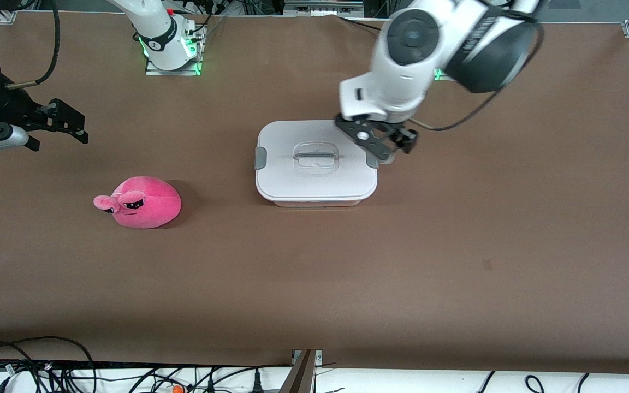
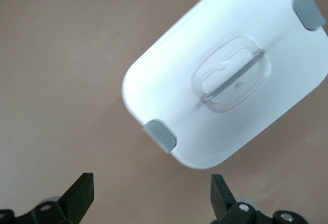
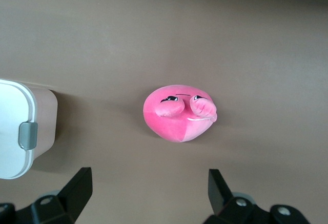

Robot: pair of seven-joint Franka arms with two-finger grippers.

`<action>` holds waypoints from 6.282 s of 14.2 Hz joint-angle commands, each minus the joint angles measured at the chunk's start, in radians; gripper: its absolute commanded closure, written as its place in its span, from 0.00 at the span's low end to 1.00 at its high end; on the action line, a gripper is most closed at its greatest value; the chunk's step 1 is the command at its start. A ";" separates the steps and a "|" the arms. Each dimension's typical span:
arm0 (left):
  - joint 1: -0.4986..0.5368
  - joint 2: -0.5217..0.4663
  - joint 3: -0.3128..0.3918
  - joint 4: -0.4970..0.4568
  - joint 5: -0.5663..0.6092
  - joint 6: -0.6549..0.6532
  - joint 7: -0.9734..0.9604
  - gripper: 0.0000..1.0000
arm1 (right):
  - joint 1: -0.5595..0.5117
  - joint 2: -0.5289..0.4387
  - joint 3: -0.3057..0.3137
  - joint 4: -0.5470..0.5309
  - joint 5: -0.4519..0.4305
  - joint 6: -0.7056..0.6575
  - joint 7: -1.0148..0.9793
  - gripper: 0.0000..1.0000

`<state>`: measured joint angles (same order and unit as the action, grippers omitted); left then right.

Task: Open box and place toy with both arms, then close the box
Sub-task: 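Move the left gripper over the box and grasp the lid handle, then lift the white lid with the left gripper and set it beside the box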

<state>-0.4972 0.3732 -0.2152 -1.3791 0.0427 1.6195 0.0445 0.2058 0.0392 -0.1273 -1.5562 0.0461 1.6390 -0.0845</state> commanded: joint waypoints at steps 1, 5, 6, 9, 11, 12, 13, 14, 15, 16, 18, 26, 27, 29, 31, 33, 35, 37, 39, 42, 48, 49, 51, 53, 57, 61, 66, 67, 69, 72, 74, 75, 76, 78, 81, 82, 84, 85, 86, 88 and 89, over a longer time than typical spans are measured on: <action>-0.075 0.067 0.013 0.015 0.058 0.115 0.139 0.00 | -0.002 0.002 -0.002 0.015 0.018 -0.010 -0.009 0.00; -0.103 0.141 0.013 0.011 0.058 0.265 0.354 0.00 | -0.002 0.002 -0.002 0.015 0.017 -0.011 -0.009 0.00; -0.103 0.156 0.010 0.011 0.057 0.301 0.433 0.00 | -0.002 0.002 -0.002 0.015 0.018 -0.010 -0.009 0.00; -0.142 0.165 0.010 -0.001 0.060 0.318 0.514 0.00 | -0.002 0.002 -0.002 0.015 0.017 -0.010 -0.009 0.00; -0.165 0.173 0.010 -0.015 0.075 0.321 0.514 0.00 | -0.002 0.002 -0.002 0.016 0.018 -0.010 -0.009 0.00; -0.172 0.180 0.010 -0.015 0.094 0.327 0.514 0.00 | -0.002 0.002 -0.002 0.015 0.017 -0.010 -0.009 0.00; -0.172 0.194 0.010 -0.015 0.114 0.338 0.514 0.00 | -0.002 0.002 -0.002 0.016 0.017 -0.010 -0.009 0.00; -0.176 0.199 0.010 -0.018 0.124 0.341 0.514 0.00 | -0.002 0.002 -0.002 0.015 0.017 -0.008 -0.009 0.00; -0.187 0.197 0.010 -0.037 0.147 0.341 0.514 0.00 | -0.002 0.002 -0.002 0.016 0.017 -0.008 -0.009 0.00; -0.187 0.196 0.008 -0.041 0.152 0.342 0.512 0.00 | -0.002 0.002 -0.002 0.016 0.017 -0.008 -0.009 0.00; -0.184 0.193 0.008 -0.054 0.152 0.343 0.503 0.00 | -0.002 0.002 -0.002 0.016 0.017 -0.008 -0.009 0.00; -0.184 0.182 0.008 -0.120 0.152 0.385 0.491 0.00 | -0.002 0.002 -0.002 0.015 0.017 -0.008 -0.009 0.00; -0.184 0.181 0.008 -0.120 0.152 0.384 0.494 0.00 | -0.002 0.002 -0.002 0.015 0.017 -0.010 -0.009 0.00; -0.181 0.174 0.008 -0.120 0.151 0.382 0.494 0.17 | -0.002 0.002 -0.002 0.015 0.017 -0.010 -0.009 0.00; -0.181 0.171 0.008 -0.120 0.151 0.381 0.491 0.20 | 0.000 0.002 -0.002 0.016 0.018 -0.007 -0.009 0.00; -0.182 0.167 0.008 -0.118 0.151 0.376 0.488 0.39 | 0.000 0.002 0.000 0.016 0.018 -0.005 -0.009 0.00; -0.184 0.162 0.008 -0.120 0.151 0.372 0.483 0.61 | 0.000 0.002 0.000 0.016 0.017 -0.005 -0.009 0.00; -0.185 0.159 0.008 -0.120 0.151 0.370 0.482 0.87 | 0.000 0.001 0.000 0.016 0.017 -0.005 -0.009 0.00; -0.185 0.159 0.008 -0.120 0.151 0.370 0.480 1.00 | 0.000 0.001 0.000 0.016 0.017 -0.007 -0.009 0.00; -0.187 0.158 0.007 -0.118 0.151 0.370 0.479 1.00 | 0.000 0.002 0.000 0.016 0.017 -0.005 -0.009 0.00; -0.182 0.102 0.005 -0.113 0.137 0.359 0.483 1.00 | 0.003 0.001 0.000 0.016 0.018 -0.008 -0.009 0.00; -0.182 0.092 0.005 -0.109 0.135 0.335 0.483 1.00 | 0.003 0.001 0.000 0.016 0.018 -0.008 -0.009 0.00; -0.173 0.060 0.007 -0.106 0.102 0.306 0.485 1.00 | 0.003 0.001 0.000 0.016 0.018 -0.007 -0.009 0.00; -0.135 0.035 0.010 -0.101 0.066 0.289 0.469 1.00 | 0.003 0.001 0.000 0.016 0.018 -0.008 -0.009 0.00; 0.012 -0.013 0.005 -0.098 -0.032 0.275 0.573 1.00 | 0.000 0.002 -0.002 0.016 0.015 -0.005 -0.011 0.00; 0.153 -0.034 0.010 -0.008 -0.080 0.147 0.612 1.00 | -0.003 0.002 -0.005 0.016 0.015 -0.004 -0.015 0.00; 0.331 -0.033 0.010 0.018 -0.093 0.128 0.626 1.00 | -0.009 0.004 -0.006 0.016 0.012 0.001 -0.015 0.00; 0.351 -0.033 0.013 0.018 -0.093 0.122 0.624 1.00 | -0.011 0.010 -0.011 0.016 0.012 0.002 -0.015 0.00; 0.399 -0.033 0.011 0.018 -0.093 0.083 0.627 1.00 | -0.014 0.010 -0.021 0.016 0.017 0.004 -0.012 0.00; 0.457 -0.036 0.011 0.021 -0.083 0.024 0.629 1.00 | -0.037 0.107 -0.031 0.033 0.116 0.070 -0.009 0.00; 0.491 -0.036 0.016 0.032 -0.078 -0.001 0.696 1.00 | -0.097 0.108 -0.067 0.044 0.301 0.061 -0.053 0.00; 0.512 -0.036 0.017 0.032 -0.077 -0.003 0.712 1.00 | -0.098 0.097 -0.071 0.042 0.307 0.059 -0.117 0.00; 0.528 -0.034 0.019 0.029 -0.075 -0.007 0.713 1.00 | -0.097 0.094 -0.072 0.048 0.261 0.044 -0.165 0.00; 0.571 -0.033 0.017 0.026 -0.075 -0.029 0.754 1.00 | -0.091 0.096 -0.051 0.064 0.148 0.028 -0.166 0.00; 0.591 -0.033 0.017 0.021 -0.078 -0.041 0.772 1.00 | -0.091 0.099 -0.045 0.056 0.132 0.016 -0.162 0.00; 0.591 -0.033 0.017 0.023 -0.078 -0.053 0.772 1.00 | -0.094 0.102 -0.045 0.053 0.138 0.010 -0.152 0.00; 0.592 -0.033 0.017 0.025 -0.080 -0.055 0.770 1.00 | -0.103 0.123 -0.048 0.042 0.143 0.008 -0.155 0.00; 0.592 -0.033 0.017 0.025 -0.080 -0.055 0.772 1.00 | -0.092 0.149 -0.046 0.044 0.132 0.013 -0.149 0.00; 0.594 -0.033 0.017 0.025 -0.080 -0.056 0.772 1.00 | -0.079 0.181 -0.045 0.045 0.124 0.019 -0.149 0.00; 0.598 -0.033 0.017 0.026 -0.081 -0.058 0.772 1.00 | -0.075 0.218 -0.046 0.044 0.120 0.021 -0.149 0.00; 0.598 -0.033 0.019 0.028 -0.083 -0.059 0.772 1.00 | -0.075 0.234 -0.046 0.042 0.118 0.022 -0.149 0.00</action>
<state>0.0899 0.3401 -0.1932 -1.3703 -0.0221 1.5827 0.7936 0.1271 0.2422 -0.1748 -1.5237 0.1797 1.6621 -0.2430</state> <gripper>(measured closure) 0.930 0.000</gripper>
